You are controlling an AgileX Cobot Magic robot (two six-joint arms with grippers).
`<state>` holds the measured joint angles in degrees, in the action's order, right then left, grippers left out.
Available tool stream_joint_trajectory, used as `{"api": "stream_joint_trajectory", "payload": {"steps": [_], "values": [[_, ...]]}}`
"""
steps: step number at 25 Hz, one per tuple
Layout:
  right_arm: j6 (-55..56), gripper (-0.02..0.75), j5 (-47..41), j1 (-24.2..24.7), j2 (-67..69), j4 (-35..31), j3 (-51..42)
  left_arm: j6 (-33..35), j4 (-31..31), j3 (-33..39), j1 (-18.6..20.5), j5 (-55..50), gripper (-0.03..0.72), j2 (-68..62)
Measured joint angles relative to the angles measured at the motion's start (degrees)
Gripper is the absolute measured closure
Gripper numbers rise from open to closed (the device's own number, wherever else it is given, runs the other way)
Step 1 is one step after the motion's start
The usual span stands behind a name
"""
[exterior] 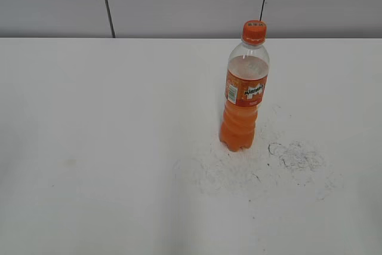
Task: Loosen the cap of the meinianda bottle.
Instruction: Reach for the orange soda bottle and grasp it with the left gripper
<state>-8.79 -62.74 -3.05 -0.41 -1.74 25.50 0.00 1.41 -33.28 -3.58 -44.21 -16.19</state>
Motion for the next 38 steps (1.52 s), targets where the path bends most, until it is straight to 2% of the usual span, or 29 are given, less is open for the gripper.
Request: {"api": "stream_joint_trajectory", "payload": {"steps": [4, 13, 24, 31, 35, 38], "values": [[0.0, 0.245, 0.0, 0.0, 0.0, 0.0, 0.0, 0.0, -0.47, 3.51, -0.37, 15.88, 0.108, -6.83], [0.0, 0.245, 0.0, 0.0, 0.0, 0.0, 0.0, 0.0, 0.45, 18.1, -3.39, 58.38, 0.108, -21.74], [0.0, 0.245, 0.0, 0.0, 0.0, 0.0, 0.0, -1.08, 2.46, 18.84, -11.54, 87.49, 0.112, -51.42], [0.0, 0.245, 0.0, 0.0, 0.0, 0.0, 0.0, -8.54, 11.29, 18.54, -12.02, 103.99, 0.115, -71.79], [0.0, 0.245, 0.0, 0.0, 0.0, 0.0, 0.0, -13.92, 21.75, 14.9, -12.02, 106.32, 0.118, -80.73], [0.0, 0.245, 0.0, 0.0, 0.0, 0.0, 0.0, -15.99, 29.03, 9.6, -12.02, 106.68, 0.118, -85.99]]}}
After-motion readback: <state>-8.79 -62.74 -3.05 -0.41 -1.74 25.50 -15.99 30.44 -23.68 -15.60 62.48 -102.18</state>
